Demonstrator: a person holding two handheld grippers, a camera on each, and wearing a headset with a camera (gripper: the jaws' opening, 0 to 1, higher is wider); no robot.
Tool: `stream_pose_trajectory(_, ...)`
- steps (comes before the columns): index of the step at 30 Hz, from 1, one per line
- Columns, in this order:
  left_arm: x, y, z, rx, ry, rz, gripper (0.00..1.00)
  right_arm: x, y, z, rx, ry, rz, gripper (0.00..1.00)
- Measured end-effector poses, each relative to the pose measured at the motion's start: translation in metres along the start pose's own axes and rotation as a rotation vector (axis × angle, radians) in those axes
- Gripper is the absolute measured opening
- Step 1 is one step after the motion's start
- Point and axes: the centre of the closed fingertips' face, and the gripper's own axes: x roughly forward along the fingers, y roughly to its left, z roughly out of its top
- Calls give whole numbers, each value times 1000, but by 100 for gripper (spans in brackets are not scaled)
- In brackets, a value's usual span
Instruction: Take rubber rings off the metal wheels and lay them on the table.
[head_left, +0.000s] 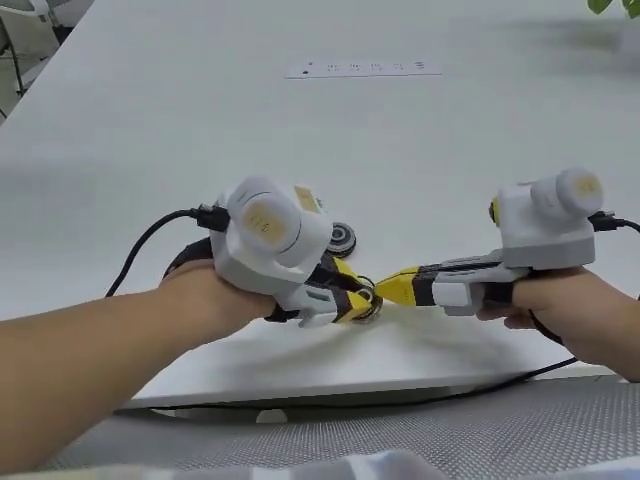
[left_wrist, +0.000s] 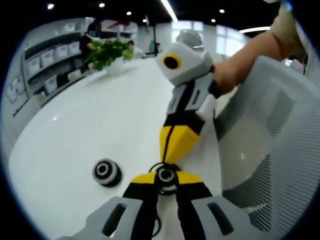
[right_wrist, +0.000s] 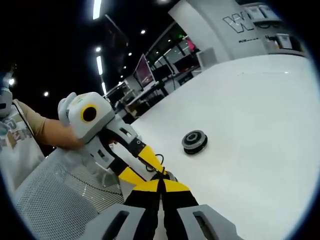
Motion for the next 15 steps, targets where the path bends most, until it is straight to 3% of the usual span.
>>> stream_pose_trajectory(15, -4, -4, 7, -15, -19, -29, 21, -5, 0, 3, 11, -10, -9, 0)
